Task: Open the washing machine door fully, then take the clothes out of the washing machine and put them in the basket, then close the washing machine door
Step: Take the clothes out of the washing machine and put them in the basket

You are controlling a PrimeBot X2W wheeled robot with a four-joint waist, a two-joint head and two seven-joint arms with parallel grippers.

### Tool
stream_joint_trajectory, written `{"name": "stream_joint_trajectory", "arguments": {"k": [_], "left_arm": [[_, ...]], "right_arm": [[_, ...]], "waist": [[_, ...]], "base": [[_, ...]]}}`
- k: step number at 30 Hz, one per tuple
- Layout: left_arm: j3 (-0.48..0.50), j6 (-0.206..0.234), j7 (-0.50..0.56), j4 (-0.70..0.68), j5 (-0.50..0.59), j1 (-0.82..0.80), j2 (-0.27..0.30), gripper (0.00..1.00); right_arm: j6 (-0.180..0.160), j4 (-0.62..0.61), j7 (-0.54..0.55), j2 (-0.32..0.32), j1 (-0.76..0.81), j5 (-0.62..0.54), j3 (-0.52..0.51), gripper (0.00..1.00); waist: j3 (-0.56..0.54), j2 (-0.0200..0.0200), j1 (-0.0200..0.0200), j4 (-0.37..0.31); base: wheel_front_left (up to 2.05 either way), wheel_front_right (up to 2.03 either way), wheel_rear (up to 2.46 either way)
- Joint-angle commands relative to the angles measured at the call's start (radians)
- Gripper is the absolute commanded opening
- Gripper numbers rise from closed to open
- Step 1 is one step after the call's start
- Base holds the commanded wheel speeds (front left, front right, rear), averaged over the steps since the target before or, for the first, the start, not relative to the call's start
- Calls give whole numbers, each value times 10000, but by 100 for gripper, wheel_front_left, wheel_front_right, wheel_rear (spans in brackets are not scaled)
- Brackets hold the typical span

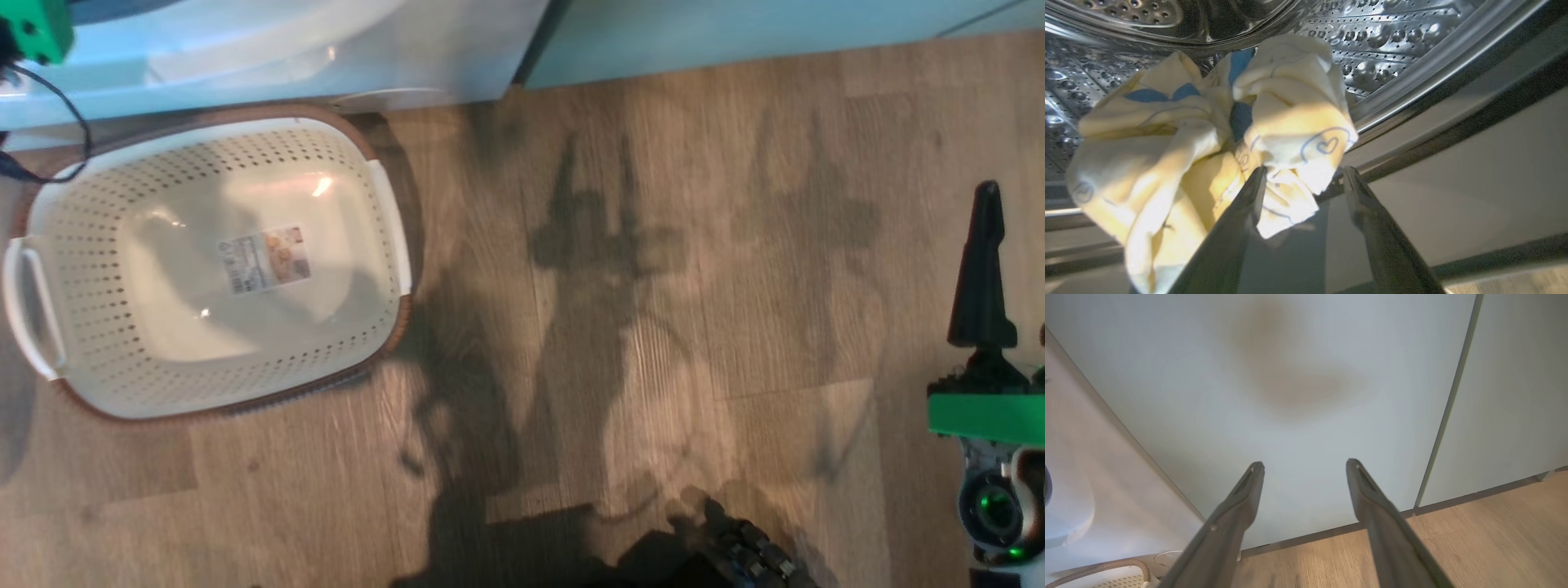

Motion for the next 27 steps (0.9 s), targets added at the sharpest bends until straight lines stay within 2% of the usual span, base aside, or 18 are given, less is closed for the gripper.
{"name": "stream_joint_trajectory", "arguments": {"k": [1, 7, 8, 9, 10, 19, 23, 27], "left_arm": [[216, -5, 66, -259, -23, -451, 667, 100], [21, 6, 239, 122, -102, -751, 774, 100], [-18, 5, 272, 193, -90, -782, 760, 63], [-46, 13, 273, 259, -61, -822, 759, 9], [-31, 22, 265, 336, -98, -849, 721, 0], [-130, 110, -483, 708, -23, -784, 462, 0], [-116, 149, -1320, 667, 47, -606, 357, 0], [-39, 446, -2392, 474, 154, -308, 184, 0]], "right_arm": [[-29, -245, -53, -158, -59, 82, 197, 100], [-29, -238, -53, -158, -137, 201, 266, 100], [-29, -244, -53, -158, -137, 207, 263, 100], [-29, -250, -53, -158, -138, 215, 262, 100], [-29, -255, -53, -158, -139, 223, 257, 100], [-29, -255, -53, -158, -62, 179, 151, 100], [-29, -265, -53, -158, 9, 73, 20, 100], [-29, -265, -53, -158, 92, -100, -80, 100]], "waist": [[119, 0, -1, -134], [216, 0, -1, -312], [221, 0, -1, -326], [229, 0, -1, -340], [230, 0, -1, -349], [54, 0, -1, -210], [-137, 0, -1, -30], [-370, 0, -1, 189]], "base": [[0, 0, 0], [0, 0, 0], [0, 0, 0], [0, 0, 0], [0, 0, 0], [0, 0, 0], [0, 0, 0], [0, 0, 0]]}}
